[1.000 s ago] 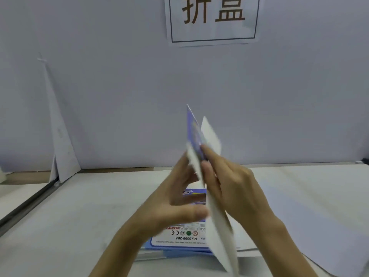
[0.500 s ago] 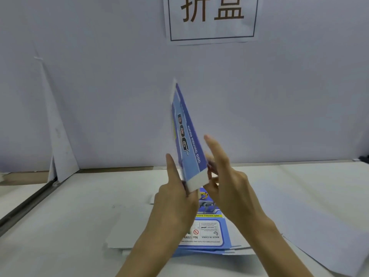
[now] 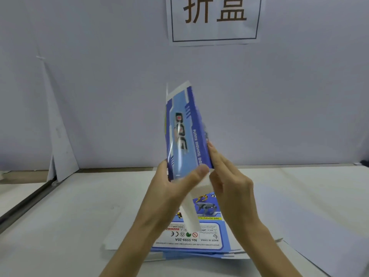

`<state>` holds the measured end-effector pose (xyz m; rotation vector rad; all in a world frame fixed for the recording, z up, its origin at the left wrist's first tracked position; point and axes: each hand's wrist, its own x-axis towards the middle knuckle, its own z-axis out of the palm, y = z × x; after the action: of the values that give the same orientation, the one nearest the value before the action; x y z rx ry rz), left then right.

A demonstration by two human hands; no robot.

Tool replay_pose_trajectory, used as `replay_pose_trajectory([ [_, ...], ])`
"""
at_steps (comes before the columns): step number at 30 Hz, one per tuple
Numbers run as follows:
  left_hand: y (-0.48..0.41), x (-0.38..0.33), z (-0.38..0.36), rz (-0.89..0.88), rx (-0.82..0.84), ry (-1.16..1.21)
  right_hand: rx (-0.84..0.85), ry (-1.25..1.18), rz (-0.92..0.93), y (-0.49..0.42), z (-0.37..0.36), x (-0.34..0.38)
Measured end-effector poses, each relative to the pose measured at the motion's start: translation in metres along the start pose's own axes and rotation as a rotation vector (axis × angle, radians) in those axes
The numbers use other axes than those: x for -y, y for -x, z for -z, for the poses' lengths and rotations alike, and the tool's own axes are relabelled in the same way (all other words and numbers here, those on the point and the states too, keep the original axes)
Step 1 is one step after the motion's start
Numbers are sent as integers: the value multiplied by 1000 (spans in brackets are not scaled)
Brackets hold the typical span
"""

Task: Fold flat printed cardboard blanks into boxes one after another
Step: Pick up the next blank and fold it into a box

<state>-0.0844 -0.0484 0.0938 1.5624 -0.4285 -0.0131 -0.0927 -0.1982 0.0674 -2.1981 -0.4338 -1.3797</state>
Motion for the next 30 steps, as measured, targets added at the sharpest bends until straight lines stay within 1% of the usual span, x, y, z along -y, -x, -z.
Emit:
replay_pose_trajectory([
  [1,-2,0,-1,36,-40,55,3,11,34,1,-4,7],
  [3,-6,4,1,84,-115,153,32,75,175,4,-15,22],
  [5,-9,7,5,46,-162,204,49,191,308,7,-24,32],
  [7,-7,8,8,4,-142,245,46,236,353,8,-26,34],
  [9,-7,10,10,-5,-45,276,7,215,326,10,-24,29],
  [11,-7,9,10,36,51,271,-37,84,228,10,-22,24],
  [12,-8,8,11,69,84,283,-43,8,191,10,-20,21],
  [14,-9,8,12,90,109,342,-24,-87,200,11,-20,21],
  [17,-9,9,14,8,100,422,19,-139,256,13,-20,20],
  [19,-8,8,15,-82,103,439,12,-130,297,12,-18,21],
  [21,-6,8,15,-130,131,454,-20,-104,302,12,-17,24],
  [23,-5,12,14,-152,151,385,-60,-89,257,10,-17,27],
  [27,-6,23,5,-187,242,-87,-140,-129,11,3,-12,24],
  [28,-6,24,1,-176,230,-149,-133,-163,-28,2,-9,21],
  [30,-7,26,-3,-146,198,-189,-97,-183,-43,0,-5,16],
])
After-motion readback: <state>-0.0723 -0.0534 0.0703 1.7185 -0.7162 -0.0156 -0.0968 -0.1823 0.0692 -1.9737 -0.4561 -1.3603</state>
